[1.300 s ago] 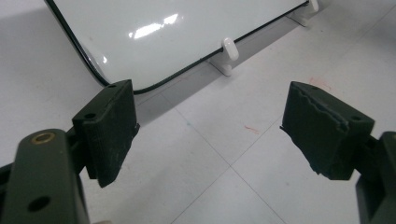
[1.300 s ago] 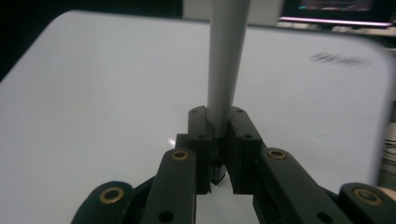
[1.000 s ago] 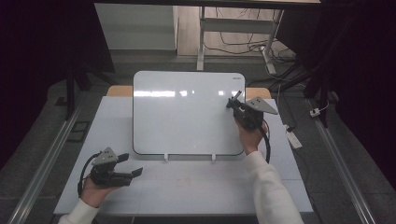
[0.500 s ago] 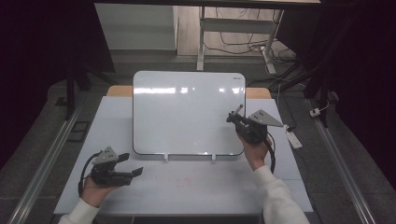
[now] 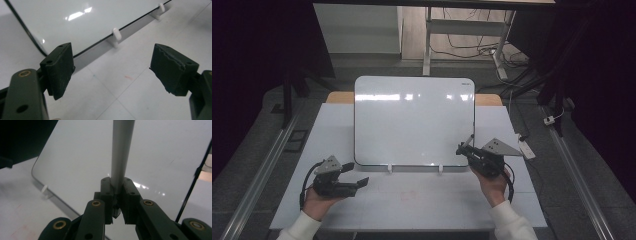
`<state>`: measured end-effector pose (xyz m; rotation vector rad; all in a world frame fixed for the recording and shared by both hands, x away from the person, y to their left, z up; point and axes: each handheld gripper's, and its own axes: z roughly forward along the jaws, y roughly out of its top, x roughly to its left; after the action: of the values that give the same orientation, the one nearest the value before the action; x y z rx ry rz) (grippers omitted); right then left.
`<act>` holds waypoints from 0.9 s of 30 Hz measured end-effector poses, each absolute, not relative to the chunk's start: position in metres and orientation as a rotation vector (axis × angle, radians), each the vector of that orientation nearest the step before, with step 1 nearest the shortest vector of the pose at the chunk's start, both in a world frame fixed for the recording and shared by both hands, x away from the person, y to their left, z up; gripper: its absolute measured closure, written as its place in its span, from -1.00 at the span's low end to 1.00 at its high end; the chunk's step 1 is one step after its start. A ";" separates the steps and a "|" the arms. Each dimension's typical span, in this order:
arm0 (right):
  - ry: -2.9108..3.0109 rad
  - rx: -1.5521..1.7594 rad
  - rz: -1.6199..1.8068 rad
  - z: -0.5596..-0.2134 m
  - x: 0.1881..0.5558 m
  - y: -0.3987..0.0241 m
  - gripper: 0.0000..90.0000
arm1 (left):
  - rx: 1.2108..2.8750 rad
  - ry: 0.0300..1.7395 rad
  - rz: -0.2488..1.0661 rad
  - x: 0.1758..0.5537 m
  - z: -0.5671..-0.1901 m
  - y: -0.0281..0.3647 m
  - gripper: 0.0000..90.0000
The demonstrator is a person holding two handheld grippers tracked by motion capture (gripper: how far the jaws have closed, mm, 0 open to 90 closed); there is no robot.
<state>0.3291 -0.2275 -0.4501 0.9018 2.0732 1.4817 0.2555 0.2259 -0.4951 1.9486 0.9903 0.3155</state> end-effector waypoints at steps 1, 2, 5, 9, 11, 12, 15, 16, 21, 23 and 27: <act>2.092 0.892 1.472 -0.451 0.327 -0.227 0.79 | 1.947 0.983 0.318 0.256 -0.494 0.224 -0.56; 2.108 0.882 1.455 -0.453 0.324 -0.226 0.79 | 1.945 0.977 0.318 0.256 -0.492 0.222 -0.56; 2.149 0.866 1.446 -0.457 0.320 -0.223 0.79 | 1.940 0.952 0.323 0.257 -0.487 0.217 -0.55; 2.170 0.865 1.444 -0.460 0.317 -0.220 0.79 | 1.934 0.919 0.328 0.258 -0.479 0.208 -0.55; 2.185 0.856 1.445 -0.462 0.315 -0.219 0.79 | 1.932 0.900 0.328 0.259 -0.474 0.203 -0.55; 2.188 0.852 1.448 -0.463 0.314 -0.218 0.79 | 1.932 0.889 0.326 0.260 -0.472 0.199 -0.55; 2.207 0.843 1.453 -0.465 0.312 -0.214 0.79 | 1.936 0.854 0.317 0.263 -0.465 0.187 -0.54; 2.214 0.838 1.450 -0.465 0.311 -0.213 0.79 | 1.937 0.840 0.314 0.264 -0.462 0.182 -0.54; 2.250 0.805 1.458 -0.466 0.306 -0.202 0.79 | 1.945 0.768 0.290 0.273 -0.449 0.153 -0.54; 2.263 0.790 1.464 -0.467 0.305 -0.197 0.79 | 1.947 0.747 0.277 0.278 -0.446 0.141 -0.53; 2.298 0.767 1.455 -0.469 0.302 -0.188 0.79 | 1.951 0.707 0.250 0.288 -0.440 0.118 -0.50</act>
<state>0.3024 -0.1877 -0.4691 0.7666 2.2984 1.4547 0.2876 0.1183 -0.4403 1.9509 0.7068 0.2504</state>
